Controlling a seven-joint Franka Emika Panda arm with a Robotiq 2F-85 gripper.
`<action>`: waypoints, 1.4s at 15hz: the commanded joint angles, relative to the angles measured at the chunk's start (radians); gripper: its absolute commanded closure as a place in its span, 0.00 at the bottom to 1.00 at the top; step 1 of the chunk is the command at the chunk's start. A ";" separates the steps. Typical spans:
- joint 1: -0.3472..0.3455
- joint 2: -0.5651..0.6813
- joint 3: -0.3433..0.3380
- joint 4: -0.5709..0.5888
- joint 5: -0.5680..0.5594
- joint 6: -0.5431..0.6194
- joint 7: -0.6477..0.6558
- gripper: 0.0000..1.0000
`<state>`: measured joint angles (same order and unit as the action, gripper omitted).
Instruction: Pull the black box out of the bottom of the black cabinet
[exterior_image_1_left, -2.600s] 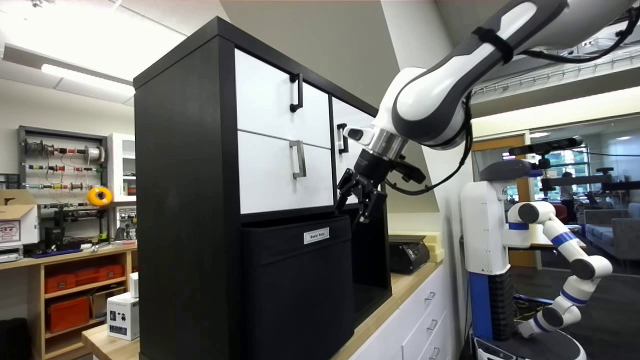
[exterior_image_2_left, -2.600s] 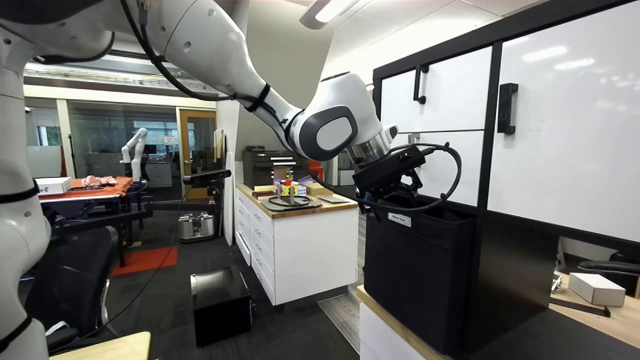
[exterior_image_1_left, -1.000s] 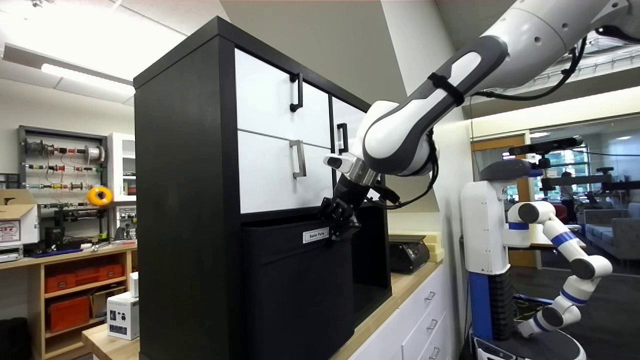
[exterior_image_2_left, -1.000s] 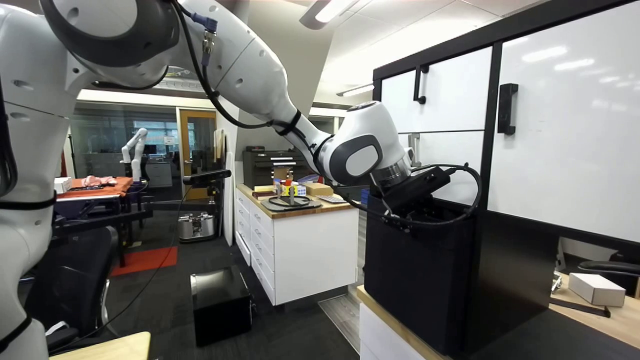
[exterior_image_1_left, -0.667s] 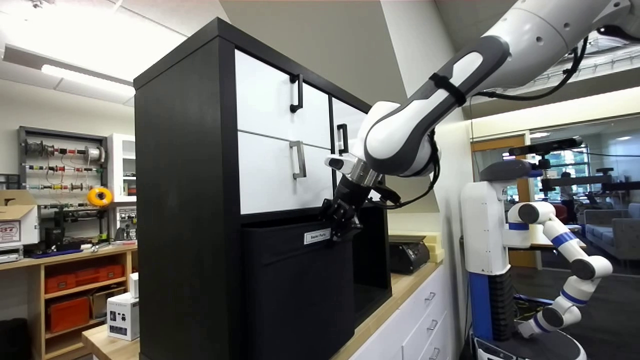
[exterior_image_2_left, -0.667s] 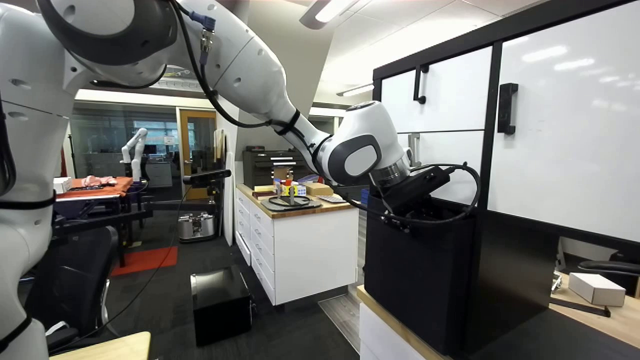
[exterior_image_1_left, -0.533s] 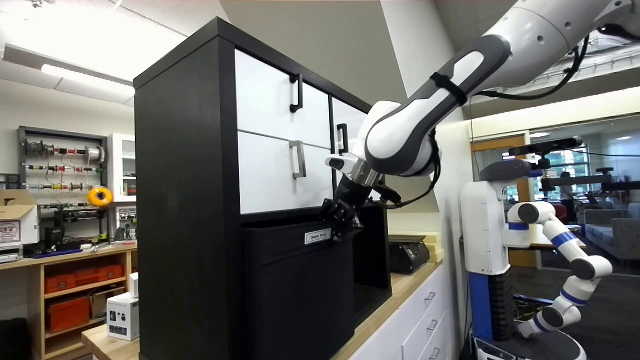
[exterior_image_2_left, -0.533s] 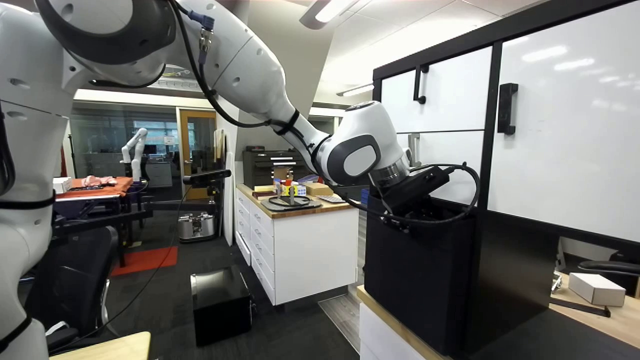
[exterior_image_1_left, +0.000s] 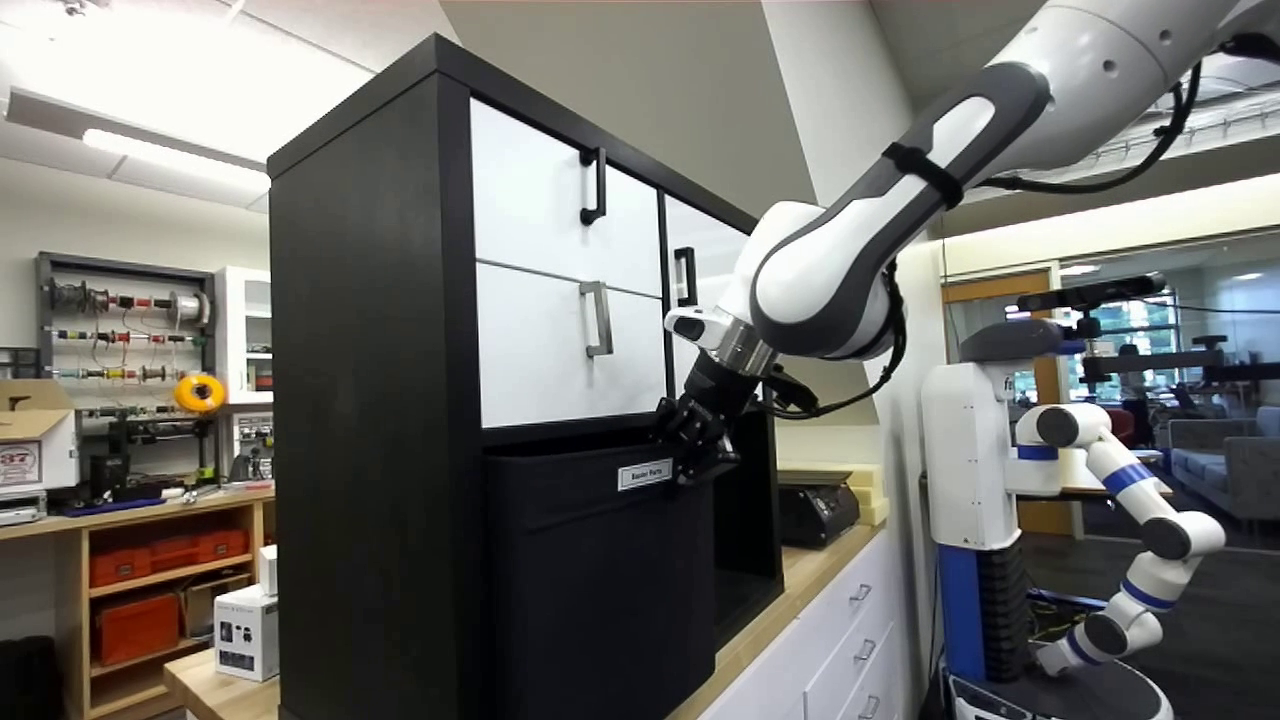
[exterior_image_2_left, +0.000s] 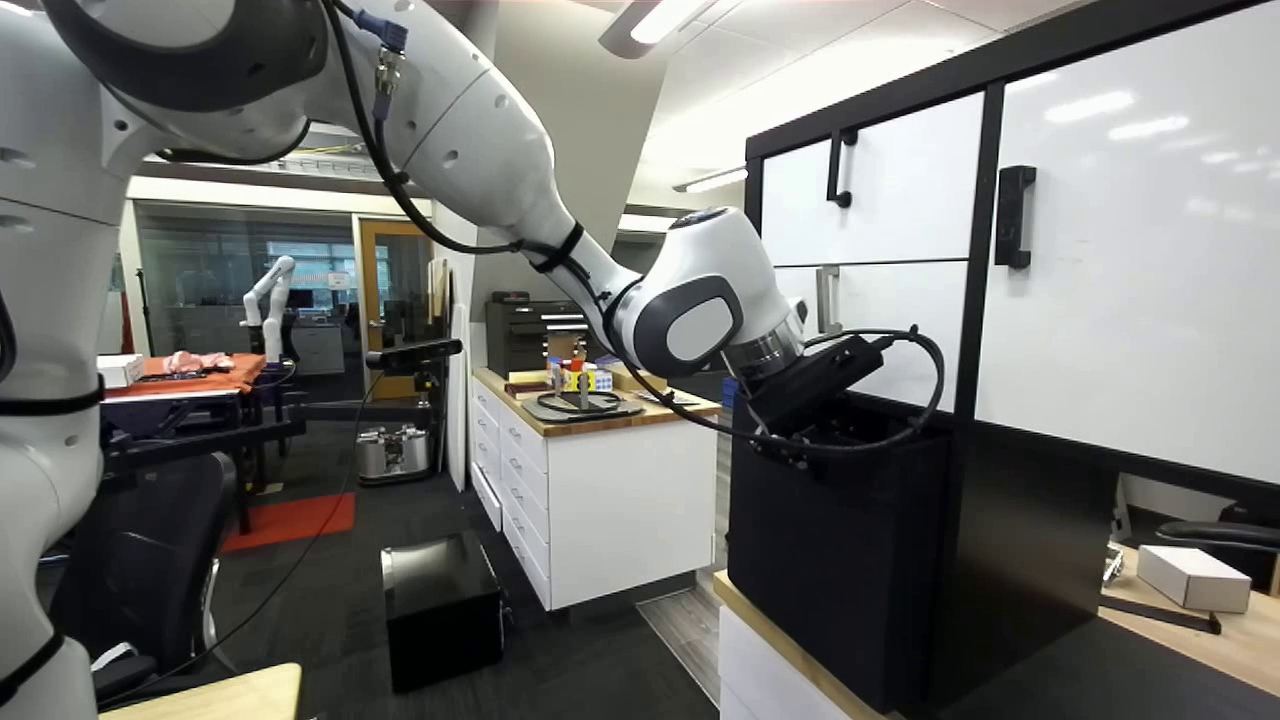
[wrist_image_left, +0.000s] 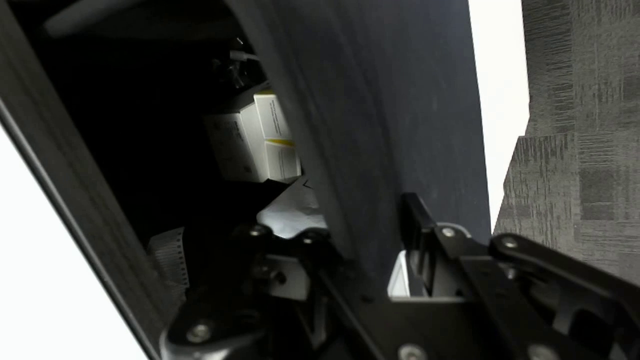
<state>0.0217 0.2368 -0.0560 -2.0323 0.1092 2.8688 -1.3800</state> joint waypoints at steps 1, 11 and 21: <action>0.000 -0.108 -0.008 -0.148 -0.002 0.037 0.006 0.96; 0.000 -0.237 -0.018 -0.315 -0.023 0.051 0.026 0.96; -0.009 -0.314 -0.020 -0.416 -0.022 0.048 0.034 0.96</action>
<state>0.0227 0.0056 -0.0650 -2.3402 0.1026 2.9051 -1.3793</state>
